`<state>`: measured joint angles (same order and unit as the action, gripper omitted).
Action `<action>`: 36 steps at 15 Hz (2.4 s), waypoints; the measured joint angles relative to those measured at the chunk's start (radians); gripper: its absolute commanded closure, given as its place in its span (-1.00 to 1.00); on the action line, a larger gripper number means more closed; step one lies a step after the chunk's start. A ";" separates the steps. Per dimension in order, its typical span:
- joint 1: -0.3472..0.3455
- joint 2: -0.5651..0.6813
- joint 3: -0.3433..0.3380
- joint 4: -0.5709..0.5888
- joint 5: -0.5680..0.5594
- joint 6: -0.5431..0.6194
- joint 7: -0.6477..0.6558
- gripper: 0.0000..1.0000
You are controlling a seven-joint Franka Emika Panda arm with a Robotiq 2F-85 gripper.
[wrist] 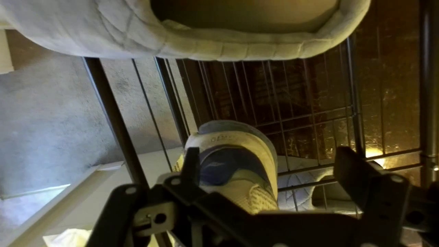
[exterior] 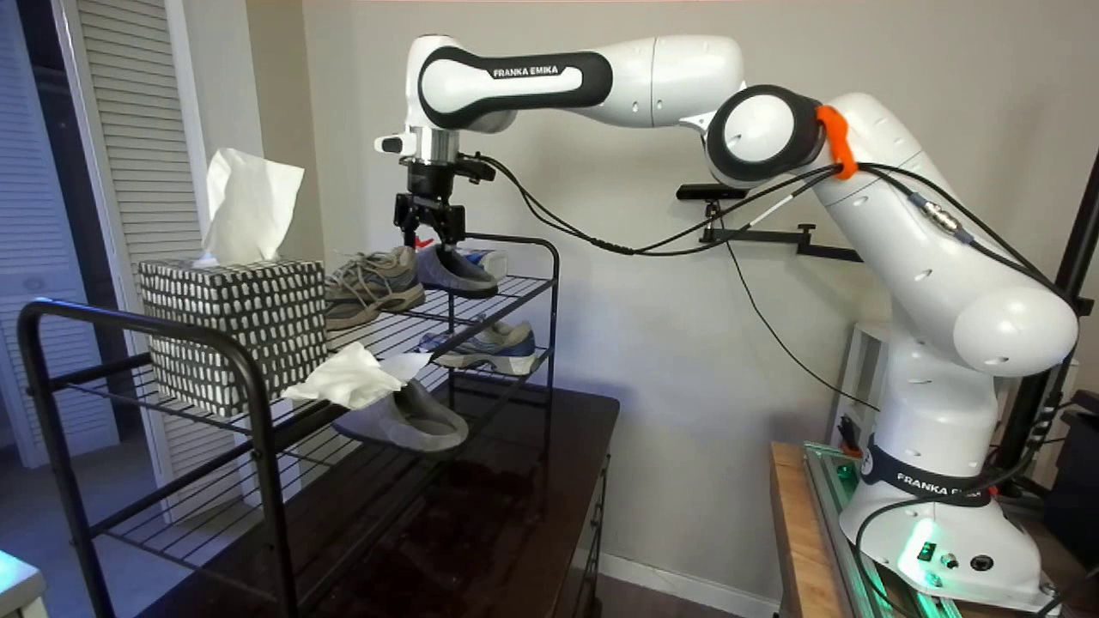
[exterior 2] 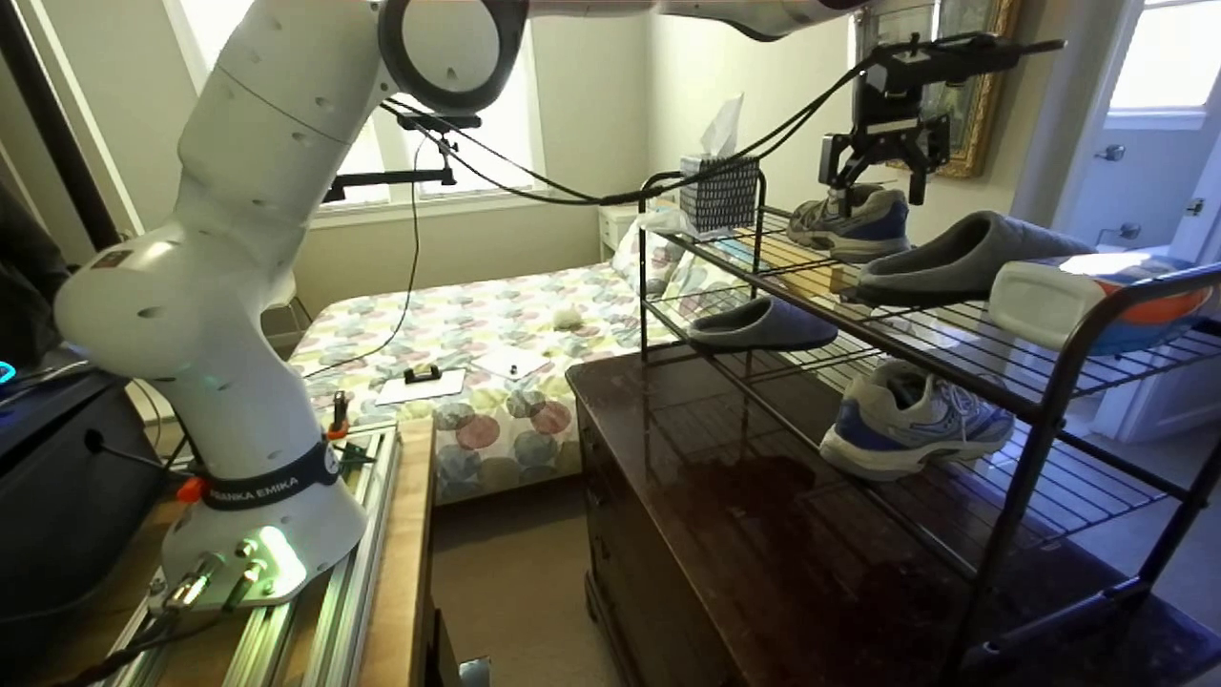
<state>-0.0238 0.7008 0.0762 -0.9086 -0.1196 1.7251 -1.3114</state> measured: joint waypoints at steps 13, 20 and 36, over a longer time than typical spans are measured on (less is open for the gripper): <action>0.022 0.205 0.000 0.315 0.014 -0.096 0.033 -1.00; 0.101 0.235 -0.098 0.336 -0.078 -0.067 0.218 -1.00; 0.129 0.235 -0.097 0.362 -0.102 -0.106 0.032 -1.00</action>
<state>0.1055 0.9359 -0.0208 -0.5466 -0.2211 1.6188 -1.2796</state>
